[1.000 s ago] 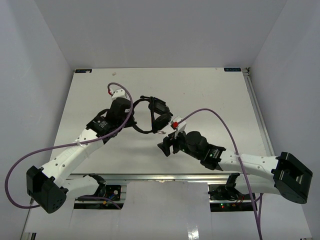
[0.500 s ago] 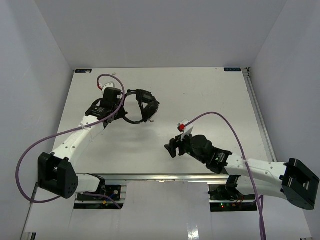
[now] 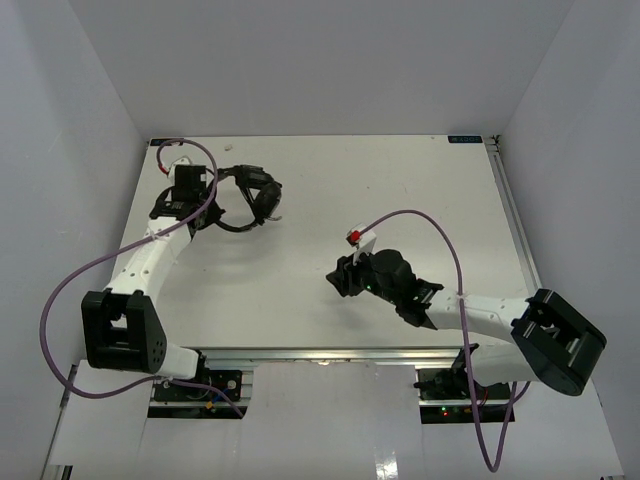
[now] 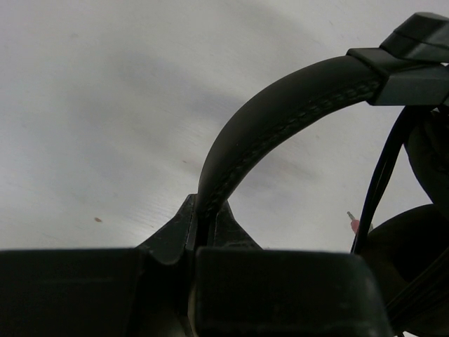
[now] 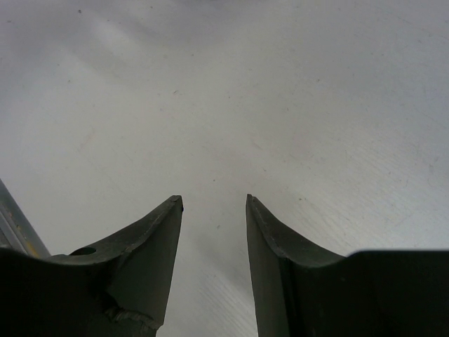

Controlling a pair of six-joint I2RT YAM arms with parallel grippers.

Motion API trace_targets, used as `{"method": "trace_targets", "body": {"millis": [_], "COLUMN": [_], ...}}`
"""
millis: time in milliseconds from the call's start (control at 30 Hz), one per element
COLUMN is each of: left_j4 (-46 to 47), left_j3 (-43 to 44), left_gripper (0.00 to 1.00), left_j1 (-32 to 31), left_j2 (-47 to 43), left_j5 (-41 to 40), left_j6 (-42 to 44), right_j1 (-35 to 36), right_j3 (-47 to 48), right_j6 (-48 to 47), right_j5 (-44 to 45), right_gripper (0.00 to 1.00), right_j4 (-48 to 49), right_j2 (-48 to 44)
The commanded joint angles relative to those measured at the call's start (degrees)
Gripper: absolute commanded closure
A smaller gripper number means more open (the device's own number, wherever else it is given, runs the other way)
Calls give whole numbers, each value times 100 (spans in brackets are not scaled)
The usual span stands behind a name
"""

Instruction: Wrap the headphones

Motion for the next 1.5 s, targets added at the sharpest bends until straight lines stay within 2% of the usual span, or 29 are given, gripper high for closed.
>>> {"method": "trace_targets", "body": {"millis": [0,167,400,633,767,1033,1467], "left_j4": [643,1080,1981,2330,2492,2750,2938], "left_j3": [280,211,-157,-745,-1185,-1660,-2031], "left_gripper": [100,100,100,100,100,100,100], "left_j1": [638,1043,1167,1167,1090,450,-233], "left_j2": [8,-96,-188,-164,-146,-113,76], "left_j5": [245,28,-642,-396,-525,-1027,-1458], "left_j6": [84,215,347,-250,-503,-650,-613], "right_j1": [-90,-330,-420,-619,-678,-775,-901], "right_j3": [212,644,536,442,511,500,1032], "right_j6": [-81,-102,-146,-111,-102,-76,66], "right_j5": [-222,-672,-743,-909,-1053,-1167,-1554], "right_gripper": [53,56,57,57,57,57,57], "right_j4": [673,672,698,698,675,672,718], "right_j2": [203,667,570,561,550,514,1174]}}
